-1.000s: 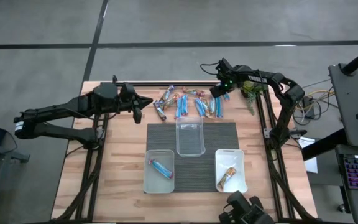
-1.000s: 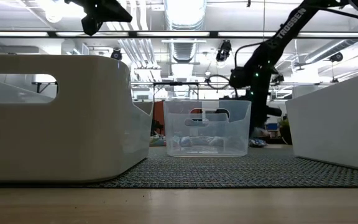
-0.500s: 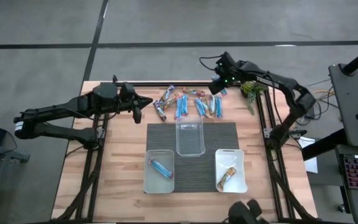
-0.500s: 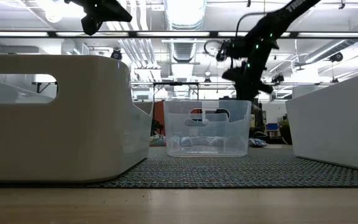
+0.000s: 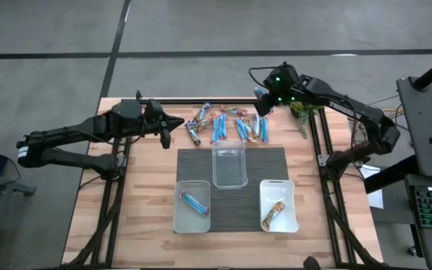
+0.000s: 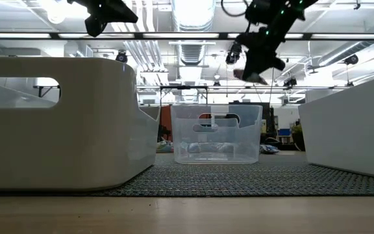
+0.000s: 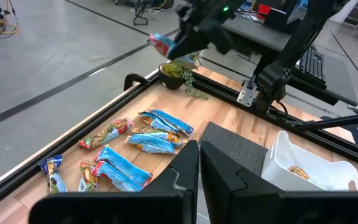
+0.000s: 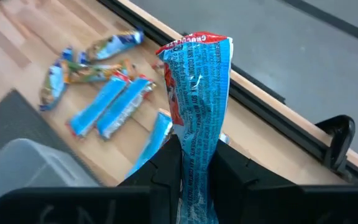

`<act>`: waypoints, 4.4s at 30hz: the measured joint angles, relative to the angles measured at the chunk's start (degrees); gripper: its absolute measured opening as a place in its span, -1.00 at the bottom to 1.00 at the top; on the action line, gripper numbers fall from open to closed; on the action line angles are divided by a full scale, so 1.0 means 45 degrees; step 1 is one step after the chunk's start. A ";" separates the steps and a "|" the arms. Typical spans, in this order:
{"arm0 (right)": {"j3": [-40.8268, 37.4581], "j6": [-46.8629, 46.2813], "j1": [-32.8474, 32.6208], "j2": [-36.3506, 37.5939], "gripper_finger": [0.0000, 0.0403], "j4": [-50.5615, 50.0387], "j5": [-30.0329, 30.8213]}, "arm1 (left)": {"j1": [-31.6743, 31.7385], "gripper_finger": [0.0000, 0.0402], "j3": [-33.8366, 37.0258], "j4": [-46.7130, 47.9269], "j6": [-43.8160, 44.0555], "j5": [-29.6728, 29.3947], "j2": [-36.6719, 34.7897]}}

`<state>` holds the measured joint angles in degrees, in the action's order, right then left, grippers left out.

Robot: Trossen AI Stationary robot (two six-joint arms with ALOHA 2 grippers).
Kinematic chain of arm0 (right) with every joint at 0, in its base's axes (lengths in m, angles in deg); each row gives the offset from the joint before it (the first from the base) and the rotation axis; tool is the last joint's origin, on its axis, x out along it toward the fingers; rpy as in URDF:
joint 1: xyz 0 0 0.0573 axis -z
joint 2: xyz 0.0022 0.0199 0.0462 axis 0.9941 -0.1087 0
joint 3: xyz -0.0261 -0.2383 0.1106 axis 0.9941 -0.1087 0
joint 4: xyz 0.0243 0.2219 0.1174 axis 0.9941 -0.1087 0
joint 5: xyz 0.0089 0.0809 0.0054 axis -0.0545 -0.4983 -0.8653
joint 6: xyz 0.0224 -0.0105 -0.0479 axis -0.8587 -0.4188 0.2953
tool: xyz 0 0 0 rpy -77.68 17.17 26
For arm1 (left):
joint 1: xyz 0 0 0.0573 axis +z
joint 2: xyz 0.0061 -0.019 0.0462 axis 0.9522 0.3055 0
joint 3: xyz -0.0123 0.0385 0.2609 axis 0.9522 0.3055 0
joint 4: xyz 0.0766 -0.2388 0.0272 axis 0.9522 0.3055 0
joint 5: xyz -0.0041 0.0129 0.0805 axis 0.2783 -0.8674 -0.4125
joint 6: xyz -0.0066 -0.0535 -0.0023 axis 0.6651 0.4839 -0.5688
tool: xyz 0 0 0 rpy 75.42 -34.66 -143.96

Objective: Pick and place Granola Bars by type
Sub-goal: Put the red granola bar into the gray bin

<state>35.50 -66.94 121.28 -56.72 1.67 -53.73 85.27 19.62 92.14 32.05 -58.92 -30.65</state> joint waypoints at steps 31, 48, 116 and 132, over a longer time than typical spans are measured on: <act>0.0000 -0.0202 -0.2794 0.4918 -0.71 -0.0328 -0.0232 | 0.0000 -1.00 0.0000 -0.0005 -0.0019 0.0003 -0.0005; 0.0005 -0.0008 -0.5195 0.4779 -0.71 0.3285 -0.3189 | 0.0000 -1.00 0.0000 -0.0005 -0.0014 0.0005 -0.0005; 0.3718 -0.1212 -0.8611 0.0395 -0.71 0.4466 -0.3725 | -0.0019 -1.00 -0.2301 0.4825 -0.0932 0.4545 -0.2659; 0.7627 -0.1113 -0.8611 -0.2962 -0.71 0.1415 -0.3740 | -0.0019 -1.00 -0.4420 0.8273 -0.1654 0.4478 -0.2603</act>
<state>69.82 -71.95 82.52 -70.05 8.04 -70.56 85.18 -0.27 129.36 24.61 -38.77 -42.37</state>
